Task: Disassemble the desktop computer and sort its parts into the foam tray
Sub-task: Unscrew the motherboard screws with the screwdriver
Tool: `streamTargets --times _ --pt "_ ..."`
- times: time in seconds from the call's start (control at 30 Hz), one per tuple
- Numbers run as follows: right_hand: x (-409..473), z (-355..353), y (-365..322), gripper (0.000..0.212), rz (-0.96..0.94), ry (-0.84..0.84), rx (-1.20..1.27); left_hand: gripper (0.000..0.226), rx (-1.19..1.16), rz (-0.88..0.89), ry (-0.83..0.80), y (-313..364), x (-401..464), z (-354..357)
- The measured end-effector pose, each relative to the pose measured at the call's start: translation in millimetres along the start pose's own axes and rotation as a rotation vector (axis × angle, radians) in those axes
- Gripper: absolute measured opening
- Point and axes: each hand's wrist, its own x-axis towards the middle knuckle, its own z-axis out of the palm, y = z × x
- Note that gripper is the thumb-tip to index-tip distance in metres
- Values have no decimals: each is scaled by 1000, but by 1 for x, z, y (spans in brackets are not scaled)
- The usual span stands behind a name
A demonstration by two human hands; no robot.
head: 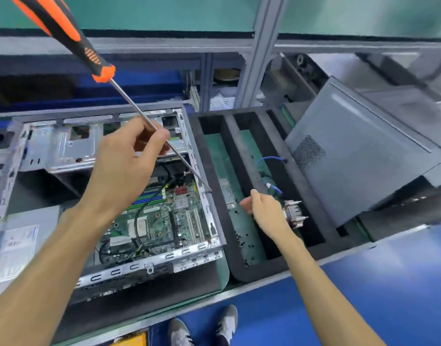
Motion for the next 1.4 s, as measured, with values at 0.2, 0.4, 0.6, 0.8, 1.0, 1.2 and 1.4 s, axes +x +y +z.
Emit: streamTargets --times 0.2,0.4,0.6,0.8,1.0,1.2,1.4 --pt "-16 -9 -67 48 -243 48 268 14 -284 26 9 5 10 -19" --pt "-47 -16 -149 29 -491 -21 496 13 -185 13 -194 -10 19 -21" --pt "-62 -17 -214 50 -663 -175 829 15 88 104 -464 -32 4 -1" --pt "-58 -13 -227 38 -497 -199 1022 24 70 -46 -698 -54 -8 15" --pt "-58 -21 -226 56 -510 -237 1059 39 222 -240 -1275 -92 -38 25" --pt "-60 -27 -223 60 -514 -310 1050 43 277 -178 -1440 -100 -48 34" --pt "-63 -21 -217 58 -470 -383 1015 24 553 -166 -1253 -111 -46 23"
